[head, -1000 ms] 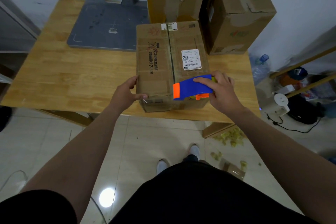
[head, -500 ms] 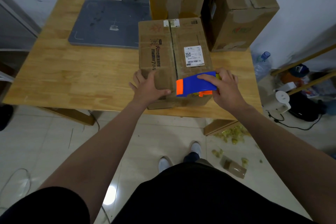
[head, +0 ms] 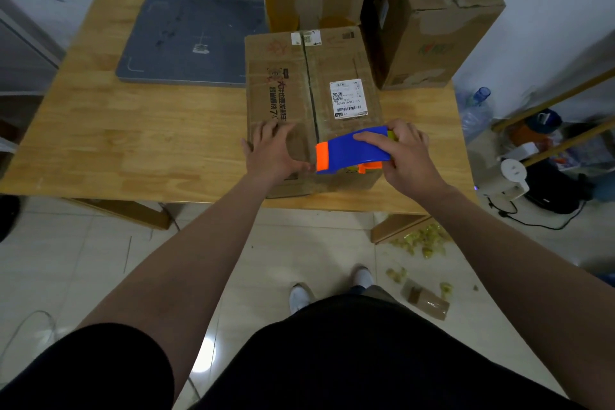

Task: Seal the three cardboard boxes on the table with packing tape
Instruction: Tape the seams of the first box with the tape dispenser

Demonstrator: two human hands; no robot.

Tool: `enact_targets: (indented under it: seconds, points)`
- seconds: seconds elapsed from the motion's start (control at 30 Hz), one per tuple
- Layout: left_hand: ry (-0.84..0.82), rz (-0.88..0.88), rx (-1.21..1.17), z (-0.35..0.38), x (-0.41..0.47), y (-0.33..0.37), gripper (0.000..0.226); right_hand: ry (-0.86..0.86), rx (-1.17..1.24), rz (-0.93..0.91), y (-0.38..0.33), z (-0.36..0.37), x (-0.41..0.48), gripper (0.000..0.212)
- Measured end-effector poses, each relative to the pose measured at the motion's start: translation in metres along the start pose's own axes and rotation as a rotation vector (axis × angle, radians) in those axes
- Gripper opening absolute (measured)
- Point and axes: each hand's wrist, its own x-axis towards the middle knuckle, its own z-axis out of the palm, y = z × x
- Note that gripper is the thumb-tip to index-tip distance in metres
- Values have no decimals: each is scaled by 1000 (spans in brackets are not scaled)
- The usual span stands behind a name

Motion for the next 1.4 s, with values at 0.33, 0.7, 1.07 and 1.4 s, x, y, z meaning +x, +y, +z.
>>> enact_targets:
  seconds: [0.33,0.7,1.07,1.4]
  points:
    - [-74,-74,13,-1,3,-7,121,-86,-131,-192,21,-18,-1,74]
    - [-85,-116,49,-8,-1,3,124,-30,-176,-180,95,-55,-14,66]
    - [-122,-163,21,-9,6,10,126,-36,-198,-80,83,-39,-4,63]
    - [-157,-272,42,8,8,48,144,-36,-179,-62,85,-35,-8,66]
